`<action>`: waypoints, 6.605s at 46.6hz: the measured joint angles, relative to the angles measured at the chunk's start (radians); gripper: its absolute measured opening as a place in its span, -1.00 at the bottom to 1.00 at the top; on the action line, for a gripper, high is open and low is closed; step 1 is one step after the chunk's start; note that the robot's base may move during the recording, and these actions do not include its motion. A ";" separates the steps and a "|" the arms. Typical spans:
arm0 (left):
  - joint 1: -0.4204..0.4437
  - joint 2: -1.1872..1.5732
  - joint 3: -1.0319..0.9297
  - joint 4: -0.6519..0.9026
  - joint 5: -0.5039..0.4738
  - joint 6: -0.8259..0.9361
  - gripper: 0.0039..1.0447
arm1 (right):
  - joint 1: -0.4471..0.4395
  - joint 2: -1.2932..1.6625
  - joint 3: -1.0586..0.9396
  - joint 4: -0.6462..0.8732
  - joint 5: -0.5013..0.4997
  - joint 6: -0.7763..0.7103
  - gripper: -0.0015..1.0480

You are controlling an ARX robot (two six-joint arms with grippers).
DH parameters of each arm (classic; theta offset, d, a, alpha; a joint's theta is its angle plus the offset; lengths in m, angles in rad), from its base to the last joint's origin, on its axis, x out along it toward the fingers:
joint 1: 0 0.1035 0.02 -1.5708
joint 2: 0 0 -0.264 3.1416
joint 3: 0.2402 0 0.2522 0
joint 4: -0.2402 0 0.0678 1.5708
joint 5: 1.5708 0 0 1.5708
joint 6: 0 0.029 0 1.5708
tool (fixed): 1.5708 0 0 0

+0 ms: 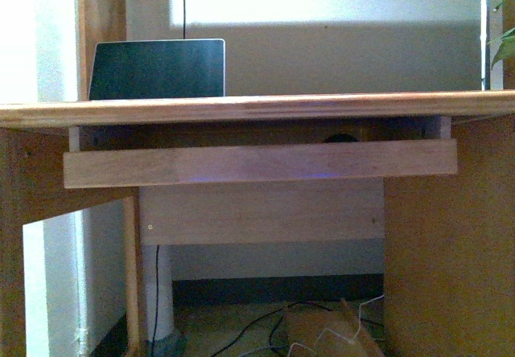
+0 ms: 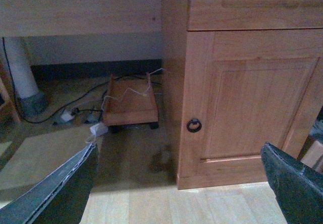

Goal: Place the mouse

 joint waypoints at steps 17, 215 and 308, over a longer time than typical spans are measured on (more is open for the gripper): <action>0.000 -0.001 0.000 0.000 0.000 0.000 0.86 | -0.001 0.000 0.000 0.000 -0.001 0.000 0.86; -0.557 0.465 0.408 -0.229 -0.494 -0.214 0.80 | -0.001 0.000 0.000 0.000 -0.001 0.000 0.86; 0.000 0.000 0.000 -0.003 0.000 -0.001 0.89 | 0.526 0.805 0.454 0.280 0.423 0.163 0.86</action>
